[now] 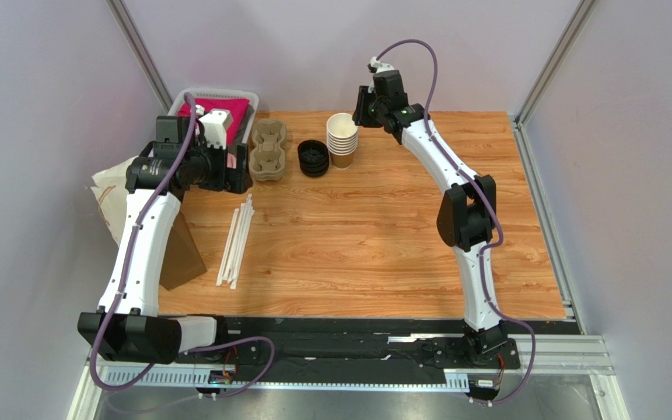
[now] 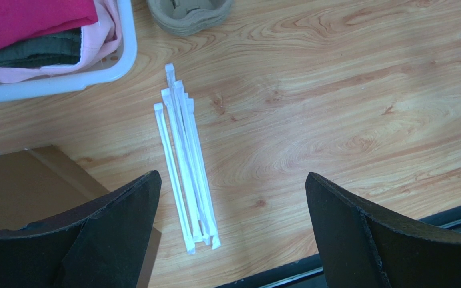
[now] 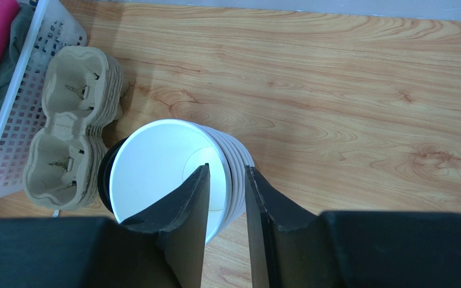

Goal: Pack the takeout coffee

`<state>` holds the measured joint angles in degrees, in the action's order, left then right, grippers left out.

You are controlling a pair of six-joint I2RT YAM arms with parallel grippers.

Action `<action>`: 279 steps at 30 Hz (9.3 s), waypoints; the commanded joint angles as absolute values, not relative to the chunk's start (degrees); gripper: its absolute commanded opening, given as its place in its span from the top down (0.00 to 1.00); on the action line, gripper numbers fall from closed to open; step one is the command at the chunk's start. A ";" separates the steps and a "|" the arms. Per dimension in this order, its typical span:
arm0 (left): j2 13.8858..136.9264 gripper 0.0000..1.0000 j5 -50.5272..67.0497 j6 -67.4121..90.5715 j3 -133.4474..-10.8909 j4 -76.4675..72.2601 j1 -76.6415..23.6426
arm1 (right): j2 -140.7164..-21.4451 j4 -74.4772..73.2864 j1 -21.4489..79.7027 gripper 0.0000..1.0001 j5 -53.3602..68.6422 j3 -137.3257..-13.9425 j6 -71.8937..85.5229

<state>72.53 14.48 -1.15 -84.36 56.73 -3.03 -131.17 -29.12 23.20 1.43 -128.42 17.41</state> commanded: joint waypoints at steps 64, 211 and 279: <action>72.33 0.01 18.72 1.06 -84.38 52.12 -3.25 | -129.90 -28.12 23.82 1.00 0.88 -133.15 20.30; 126.03 0.39 1.93 14.59 -118.65 36.21 -16.79 | -80.77 -37.09 18.90 0.00 13.71 -79.72 5.98; 86.24 1.00 48.84 8.44 -94.94 55.55 -24.60 | -59.43 -52.20 37.56 0.00 20.42 -88.95 -56.14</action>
<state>89.89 36.93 9.41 -99.98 51.70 -21.69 -64.47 -49.58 25.65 23.83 -90.87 -39.81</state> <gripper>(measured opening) 0.008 0.999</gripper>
